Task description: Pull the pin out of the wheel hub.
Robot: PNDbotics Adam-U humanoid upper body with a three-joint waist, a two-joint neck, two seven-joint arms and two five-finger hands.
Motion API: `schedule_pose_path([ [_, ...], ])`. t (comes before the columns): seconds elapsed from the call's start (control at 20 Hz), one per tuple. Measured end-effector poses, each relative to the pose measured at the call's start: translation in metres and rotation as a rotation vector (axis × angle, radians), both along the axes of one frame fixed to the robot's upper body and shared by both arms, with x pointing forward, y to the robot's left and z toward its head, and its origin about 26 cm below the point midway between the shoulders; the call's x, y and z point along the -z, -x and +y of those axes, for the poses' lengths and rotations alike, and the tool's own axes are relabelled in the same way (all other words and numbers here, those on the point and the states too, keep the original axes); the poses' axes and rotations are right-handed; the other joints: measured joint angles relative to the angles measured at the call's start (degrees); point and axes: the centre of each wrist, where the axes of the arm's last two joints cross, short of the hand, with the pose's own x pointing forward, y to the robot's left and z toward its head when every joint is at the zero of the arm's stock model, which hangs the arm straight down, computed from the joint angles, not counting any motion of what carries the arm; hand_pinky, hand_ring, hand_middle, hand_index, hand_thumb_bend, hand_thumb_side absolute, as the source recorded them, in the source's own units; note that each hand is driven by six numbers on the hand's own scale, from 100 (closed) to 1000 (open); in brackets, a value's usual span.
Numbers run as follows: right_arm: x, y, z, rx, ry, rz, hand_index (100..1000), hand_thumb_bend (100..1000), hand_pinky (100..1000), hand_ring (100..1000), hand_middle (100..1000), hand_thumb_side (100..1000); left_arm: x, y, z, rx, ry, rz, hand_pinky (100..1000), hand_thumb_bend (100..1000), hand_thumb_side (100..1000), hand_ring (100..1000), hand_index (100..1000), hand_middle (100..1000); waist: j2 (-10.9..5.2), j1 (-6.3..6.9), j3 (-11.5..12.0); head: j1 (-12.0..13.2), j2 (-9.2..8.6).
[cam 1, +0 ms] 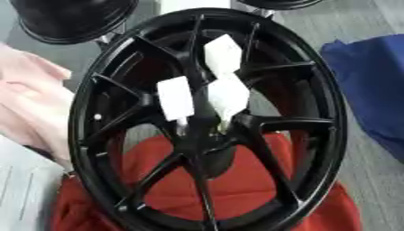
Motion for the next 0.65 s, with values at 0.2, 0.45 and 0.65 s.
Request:
schedule_pose_path([
  [0.2, 0.0, -0.001, 0.002, -0.012, -0.015, -0.009, 757, 100, 865, 614, 592, 541, 0.023, 0.001, -0.017, 0.014, 0.206, -0.132, 730, 300, 550, 639, 756, 583, 0.4, -0.8, -0.3, 0.6, 0.0],
  [0.45, 0.001, -0.002, 0.003, -0.025, -0.032, -0.017, 757, 100, 866, 614, 592, 541, 0.043, -0.001, -0.024, 0.002, 0.342, -0.217, 737, 321, 553, 649, 765, 592, 0.56, -1.68, -0.5, 1.2, -0.07],
  [0.65, 0.001, -0.002, 0.004, -0.028, -0.033, -0.019, 757, 100, 866, 614, 592, 541, 0.05, -0.003, -0.026, 0.006, 0.371, -0.245, 749, 341, 561, 659, 779, 606, 0.6, -1.76, -0.5, 1.3, -0.21],
])
